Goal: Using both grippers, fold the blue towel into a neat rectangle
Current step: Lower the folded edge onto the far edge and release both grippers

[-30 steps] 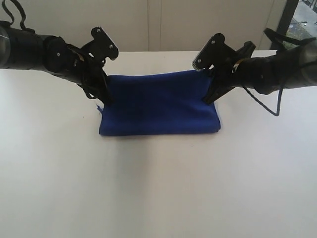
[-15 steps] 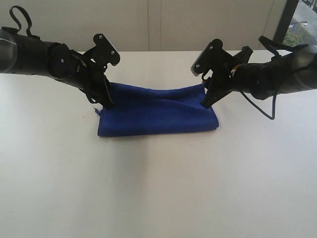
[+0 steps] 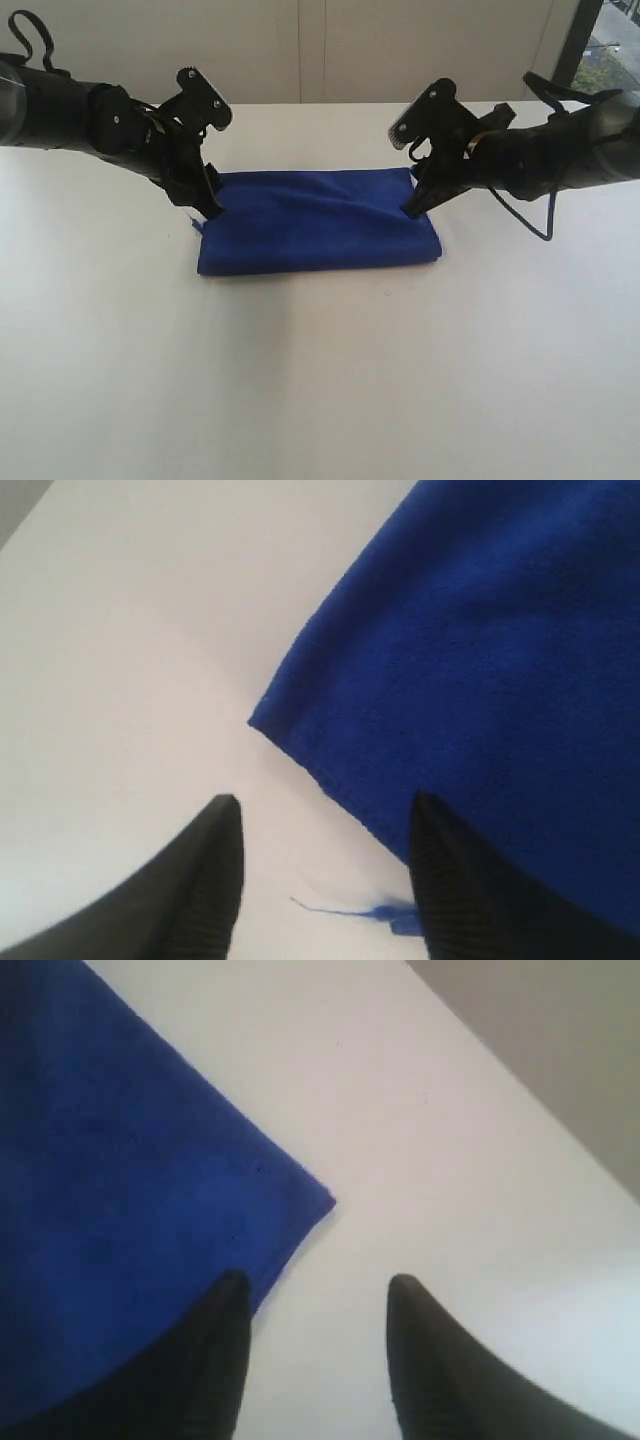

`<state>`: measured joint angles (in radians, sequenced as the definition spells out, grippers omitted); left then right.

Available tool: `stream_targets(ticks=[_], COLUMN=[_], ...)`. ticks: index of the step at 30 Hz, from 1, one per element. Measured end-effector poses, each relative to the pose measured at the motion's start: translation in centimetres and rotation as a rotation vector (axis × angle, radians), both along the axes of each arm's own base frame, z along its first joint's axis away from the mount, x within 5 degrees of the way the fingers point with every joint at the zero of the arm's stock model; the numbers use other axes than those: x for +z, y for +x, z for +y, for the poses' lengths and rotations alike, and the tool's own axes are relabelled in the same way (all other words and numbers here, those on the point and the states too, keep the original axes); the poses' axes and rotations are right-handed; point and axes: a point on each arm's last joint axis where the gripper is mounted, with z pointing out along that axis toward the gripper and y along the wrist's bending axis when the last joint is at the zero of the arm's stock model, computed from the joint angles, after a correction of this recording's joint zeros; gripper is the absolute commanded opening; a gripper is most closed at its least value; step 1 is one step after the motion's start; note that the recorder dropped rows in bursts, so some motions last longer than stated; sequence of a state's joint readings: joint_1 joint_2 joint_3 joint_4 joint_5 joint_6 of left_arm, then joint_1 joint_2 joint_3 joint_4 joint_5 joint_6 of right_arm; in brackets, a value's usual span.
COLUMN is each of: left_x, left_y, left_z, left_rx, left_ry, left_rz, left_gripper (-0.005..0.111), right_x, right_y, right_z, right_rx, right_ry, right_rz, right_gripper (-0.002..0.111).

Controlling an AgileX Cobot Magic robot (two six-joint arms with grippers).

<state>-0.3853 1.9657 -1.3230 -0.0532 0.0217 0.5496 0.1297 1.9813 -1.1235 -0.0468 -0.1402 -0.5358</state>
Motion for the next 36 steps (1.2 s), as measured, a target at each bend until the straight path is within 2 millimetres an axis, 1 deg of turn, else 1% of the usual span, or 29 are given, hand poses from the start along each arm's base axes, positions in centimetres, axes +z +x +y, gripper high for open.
stream_targets(ticks=[1,4,5,6,9,10,12,14,17,19,20,21,22,24,26,27,28,32,36], left_x=[-0.1,-0.3,-0.3,-0.1,1.0,1.6,2.4,3.5,3.9,3.2,2.2,1.5,0.4,-0.9,-1.6,-2.1,-2.3,-2.8,-2.8], left_y=[-0.1,-0.3,-0.4,-0.6,-0.6,-0.6,-0.6,-0.7,-1.0,-1.0,-1.0,-1.0,-1.0,-1.0,-1.1,-1.2,-1.2,-1.5,-1.6], left_z=[0.0,0.1,0.1,0.1,0.1,0.0,-0.1,-0.4,-0.8,-1.2,-1.4,-1.5,-1.5,-1.6,-1.6,-1.6,-1.6,-1.5,-1.2], left_rx=[0.013,0.069,0.085,0.113,0.153,0.172,0.196,0.226,0.246,0.263,0.272,0.275,0.278,0.264,0.245,0.231,0.220,0.201,0.184], left_ry=[-0.009,-0.049,-0.060,-0.080,-0.110,-0.126,-0.135,-0.166,-0.220,-0.265,-0.264,-0.256,-0.239,-0.206,-0.182,-0.162,-0.152,-0.121,-0.078], left_rz=[0.017,0.073,0.089,0.113,0.154,0.172,0.222,0.310,0.377,0.436,0.482,0.507,0.544,0.585,0.605,0.626,0.636,0.661,0.669], left_gripper=[0.038,0.017,0.003,0.000,0.000,0.000,0.000,0.000,0.000,0.000,0.000,0.000,0.000,0.000,0.000,0.000,0.000,0.000,0.000], right_x=[-0.1,0.5,0.8,1.8,3.2,3.6,4.3,5.0,4.9,4.3,3.5,3.0,1.9,0.5,-0.7,-1.7,-2.3,-2.5,-2.3], right_y=[-0.2,-0.8,-0.9,-1.3,-1.4,-1.3,-1.1,-1.1,-1.3,-1.4,-1.3,-1.3,-1.2,-1.0,-1.0,-1.0,-1.1,-1.4,-1.8], right_z=[0.0,-0.2,-0.2,-0.3,-0.4,-0.4,-0.4,-0.3,-0.1,0.4,0.8,1.0,1.3,1.4,1.4,1.5,1.5,1.5,1.6], right_rx=[-0.016,-0.054,-0.060,-0.077,-0.126,-0.152,-0.196,-0.243,-0.273,-0.285,-0.270,-0.259,-0.245,-0.244,-0.251,-0.264,-0.283,-0.345,-0.360], right_ry=[0.015,0.047,0.052,0.057,0.092,0.111,0.148,0.201,0.264,0.324,0.354,0.366,0.380,0.381,0.379,0.382,0.390,0.425,0.430], right_rz=[0.027,0.092,0.103,0.147,0.225,0.252,0.299,0.354,0.404,0.460,0.505,0.526,0.561,0.591,0.622,0.660,0.692,0.739,0.785], right_gripper=[0.029,0.012,0.002,0.000,0.000,0.000,0.000,0.000,0.000,0.000,0.000,0.000,0.000,0.000,0.000,0.000,0.000,0.000,0.000])
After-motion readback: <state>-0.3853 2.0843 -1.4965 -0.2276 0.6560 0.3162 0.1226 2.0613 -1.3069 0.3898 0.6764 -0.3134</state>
